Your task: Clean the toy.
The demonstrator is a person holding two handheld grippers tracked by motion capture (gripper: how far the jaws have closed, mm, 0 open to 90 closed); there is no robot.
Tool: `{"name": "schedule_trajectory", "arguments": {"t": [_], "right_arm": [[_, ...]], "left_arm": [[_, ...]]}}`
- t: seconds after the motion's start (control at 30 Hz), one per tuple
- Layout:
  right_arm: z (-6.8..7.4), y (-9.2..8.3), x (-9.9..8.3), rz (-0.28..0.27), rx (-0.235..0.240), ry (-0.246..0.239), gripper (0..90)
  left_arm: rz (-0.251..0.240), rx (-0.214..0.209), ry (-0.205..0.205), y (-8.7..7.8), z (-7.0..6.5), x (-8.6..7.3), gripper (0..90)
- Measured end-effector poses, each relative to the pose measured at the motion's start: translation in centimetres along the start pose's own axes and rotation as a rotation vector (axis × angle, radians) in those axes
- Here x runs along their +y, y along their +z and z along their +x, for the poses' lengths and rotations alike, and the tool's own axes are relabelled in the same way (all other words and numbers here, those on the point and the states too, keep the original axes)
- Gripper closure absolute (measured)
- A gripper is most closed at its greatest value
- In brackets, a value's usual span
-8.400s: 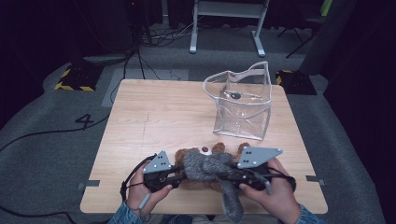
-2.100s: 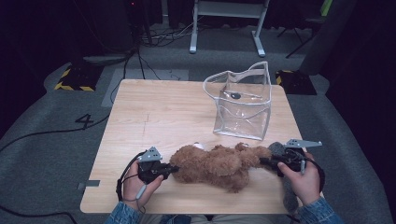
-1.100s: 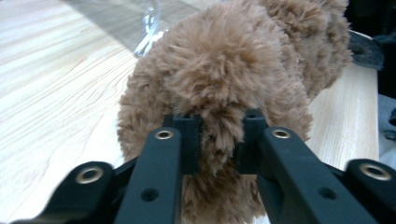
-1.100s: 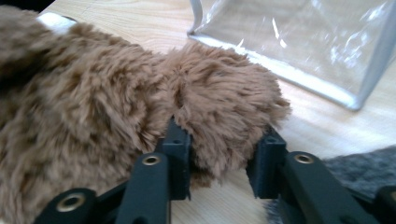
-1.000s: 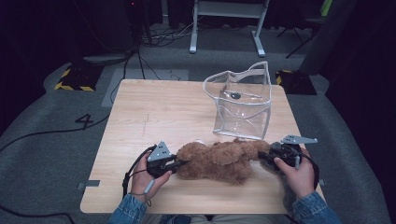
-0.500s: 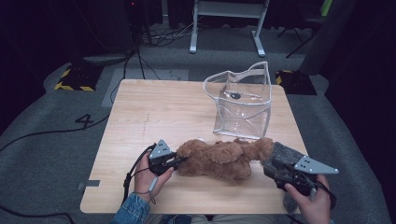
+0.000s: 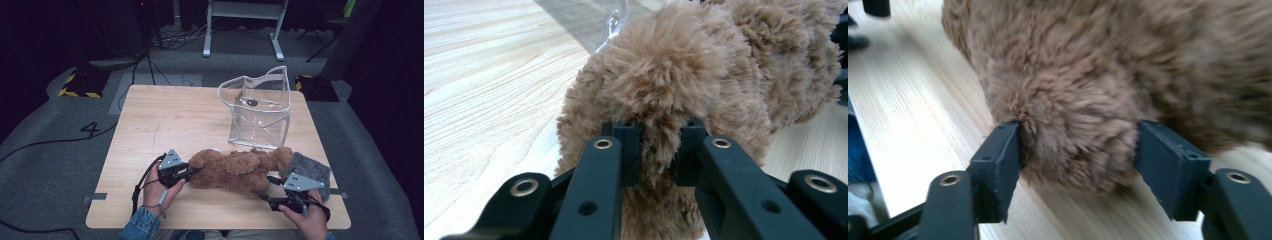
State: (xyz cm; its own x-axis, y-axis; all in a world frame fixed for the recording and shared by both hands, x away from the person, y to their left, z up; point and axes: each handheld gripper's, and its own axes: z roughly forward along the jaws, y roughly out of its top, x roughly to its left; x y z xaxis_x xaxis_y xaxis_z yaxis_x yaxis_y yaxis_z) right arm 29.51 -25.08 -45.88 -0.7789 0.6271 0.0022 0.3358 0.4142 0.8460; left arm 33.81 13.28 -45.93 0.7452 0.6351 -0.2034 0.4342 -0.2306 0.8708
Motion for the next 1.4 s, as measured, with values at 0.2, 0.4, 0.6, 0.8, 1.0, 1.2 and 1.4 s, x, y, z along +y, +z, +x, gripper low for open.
{"name": "schedule_trajectory", "arguments": {"t": [0.2, 0.4, 0.6, 0.8, 1.0, 1.2, 1.4], "right_arm": [[-0.1, 0.8, 0.2, 0.037, 0.007, -0.044, 72.5], [-0.1, -0.6, 1.2, 0.021, -0.034, -0.08, 84.6], [0.1, -2.8, 2.5, -0.027, -0.006, -0.042, 86.0], [1.3, -5.7, 4.2, -0.034, 0.047, 0.011, 86.2], [1.4, -6.6, 4.8, -0.027, 0.087, 0.084, 86.0], [0.1, -4.2, 3.9, -0.037, 0.127, 0.153, 85.8], [-0.6, -3.1, 3.7, -0.038, 0.096, 0.135, 84.9]], "left_arm": [[0.001, -0.007, -0.008, -0.2, -0.2, 0.1, 77.3], [0.005, -0.03, -0.01, -0.9, -0.9, 0.5, 76.9], [-0.052, -0.109, -0.052, -2.9, -1.4, 1.3, 76.6], [-0.05, -0.153, -0.081, -4.4, -2.0, 2.2, 76.3], [-0.015, -0.11, -0.082, -3.6, -1.6, 1.8, 75.1], [0.017, 0.01, -0.013, -1.8, -0.9, 0.7, 59.4], [-0.017, -0.039, -0.027, -1.9, -0.8, 0.4, 45.6]]}}
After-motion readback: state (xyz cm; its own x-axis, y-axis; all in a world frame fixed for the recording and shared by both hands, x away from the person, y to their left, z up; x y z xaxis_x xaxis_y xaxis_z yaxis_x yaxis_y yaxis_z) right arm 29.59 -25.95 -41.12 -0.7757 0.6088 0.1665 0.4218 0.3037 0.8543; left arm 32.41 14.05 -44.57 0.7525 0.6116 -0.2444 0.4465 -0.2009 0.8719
